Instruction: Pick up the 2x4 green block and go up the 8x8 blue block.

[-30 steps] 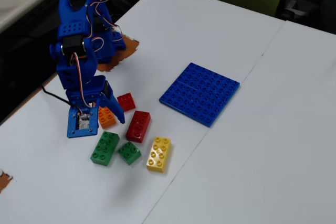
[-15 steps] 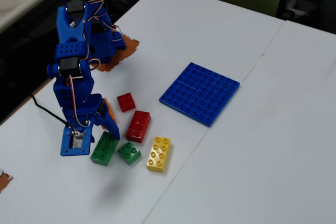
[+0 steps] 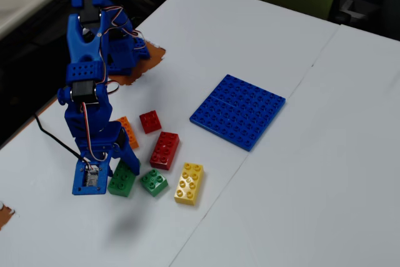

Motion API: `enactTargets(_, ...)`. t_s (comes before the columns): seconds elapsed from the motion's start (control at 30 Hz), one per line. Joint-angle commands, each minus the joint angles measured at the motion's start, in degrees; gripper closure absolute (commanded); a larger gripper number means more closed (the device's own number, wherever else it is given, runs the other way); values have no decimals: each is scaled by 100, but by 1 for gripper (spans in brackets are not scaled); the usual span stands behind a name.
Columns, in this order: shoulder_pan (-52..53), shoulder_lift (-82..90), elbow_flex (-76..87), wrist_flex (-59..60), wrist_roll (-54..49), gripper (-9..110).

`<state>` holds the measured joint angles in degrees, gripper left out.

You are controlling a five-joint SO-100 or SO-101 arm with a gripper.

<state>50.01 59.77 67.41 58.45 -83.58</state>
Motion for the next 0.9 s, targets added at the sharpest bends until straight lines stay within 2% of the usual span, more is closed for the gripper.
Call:
enactTargets(0.0, 44, 53, -299, -70, 35, 80)
enactTargets(0.33, 0, 18, -290, -176, 35, 90)
enactTargets(0.53, -105, 536, -167, -158, -378, 99)
enactTargets(0.87, -633, 2057, -167, 1178, -1406, 102)
